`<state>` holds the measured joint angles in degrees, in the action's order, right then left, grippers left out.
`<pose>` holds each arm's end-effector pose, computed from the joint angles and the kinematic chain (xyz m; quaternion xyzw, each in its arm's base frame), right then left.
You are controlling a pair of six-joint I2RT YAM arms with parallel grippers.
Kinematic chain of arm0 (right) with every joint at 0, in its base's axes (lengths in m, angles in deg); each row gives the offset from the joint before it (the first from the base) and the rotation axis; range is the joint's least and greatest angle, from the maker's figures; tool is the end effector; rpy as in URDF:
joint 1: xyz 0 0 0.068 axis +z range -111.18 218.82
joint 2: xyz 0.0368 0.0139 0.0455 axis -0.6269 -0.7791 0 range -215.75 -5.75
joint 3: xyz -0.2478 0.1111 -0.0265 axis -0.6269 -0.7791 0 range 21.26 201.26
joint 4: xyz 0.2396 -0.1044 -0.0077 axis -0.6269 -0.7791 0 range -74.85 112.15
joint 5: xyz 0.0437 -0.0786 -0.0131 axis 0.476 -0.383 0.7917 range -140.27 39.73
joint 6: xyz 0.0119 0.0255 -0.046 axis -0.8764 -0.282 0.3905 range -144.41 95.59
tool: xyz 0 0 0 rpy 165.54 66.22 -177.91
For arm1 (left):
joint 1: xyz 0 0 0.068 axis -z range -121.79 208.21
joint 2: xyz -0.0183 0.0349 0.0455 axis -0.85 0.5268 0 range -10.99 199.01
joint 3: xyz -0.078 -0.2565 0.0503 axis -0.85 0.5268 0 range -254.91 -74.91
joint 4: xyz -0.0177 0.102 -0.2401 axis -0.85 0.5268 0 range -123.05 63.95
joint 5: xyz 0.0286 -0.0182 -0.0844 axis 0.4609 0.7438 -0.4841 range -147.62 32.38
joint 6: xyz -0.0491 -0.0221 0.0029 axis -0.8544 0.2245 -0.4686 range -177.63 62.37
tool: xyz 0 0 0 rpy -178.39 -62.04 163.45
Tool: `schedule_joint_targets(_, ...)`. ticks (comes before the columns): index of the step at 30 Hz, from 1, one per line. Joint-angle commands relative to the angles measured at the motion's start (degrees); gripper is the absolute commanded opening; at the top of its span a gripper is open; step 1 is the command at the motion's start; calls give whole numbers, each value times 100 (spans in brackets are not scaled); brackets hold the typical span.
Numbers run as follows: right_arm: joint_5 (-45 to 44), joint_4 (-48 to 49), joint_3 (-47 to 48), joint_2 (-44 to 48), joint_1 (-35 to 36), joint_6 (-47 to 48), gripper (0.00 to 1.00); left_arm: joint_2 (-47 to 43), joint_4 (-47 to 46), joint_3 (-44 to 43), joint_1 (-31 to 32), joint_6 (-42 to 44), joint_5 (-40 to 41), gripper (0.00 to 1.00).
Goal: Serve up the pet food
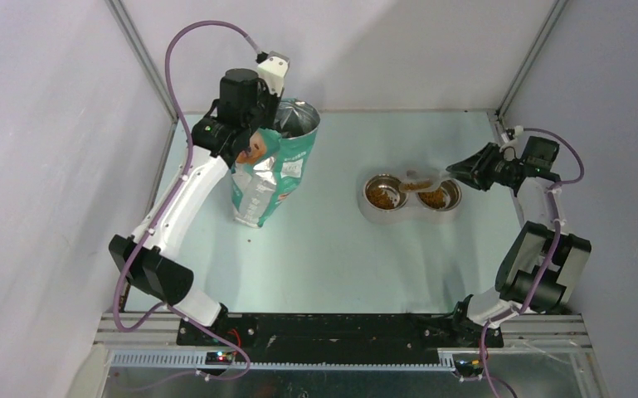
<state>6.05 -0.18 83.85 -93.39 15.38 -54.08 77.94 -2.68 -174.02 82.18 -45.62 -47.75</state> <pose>0.3053 -0.1000 0.2590 0.2138 0.8114 0.4564 0.2960 0.3205 -0.1358 0.4421 0.2055 0.7923 0.0108 0.5744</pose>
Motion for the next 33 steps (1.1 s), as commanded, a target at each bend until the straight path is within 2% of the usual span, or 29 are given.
schedule_joint_targets(1, -1085, -280, 81, 371, 258, 411, 0, -373, -392, -38, -32, -63, -14, 0)
schedule_joint_targets(12, -2473, -616, 737, 355, 1248, 1191, 0, -485, -314, 11, -32, -85, 36, 0)
schedule_joint_targets(22, -3593, -834, 1380, 307, 2551, 2253, 0, -675, -320, 170, -32, -20, 131, 0)
schedule_joint_targets(28, -3868, -940, 1802, 223, 3102, 2806, 0, -701, -363, 218, -28, 26, 166, 0)
schedule_joint_targets(33, -3912, -946, 1916, 147, 3256, 2942, 0, -634, -356, 147, -27, 11, 108, 0)
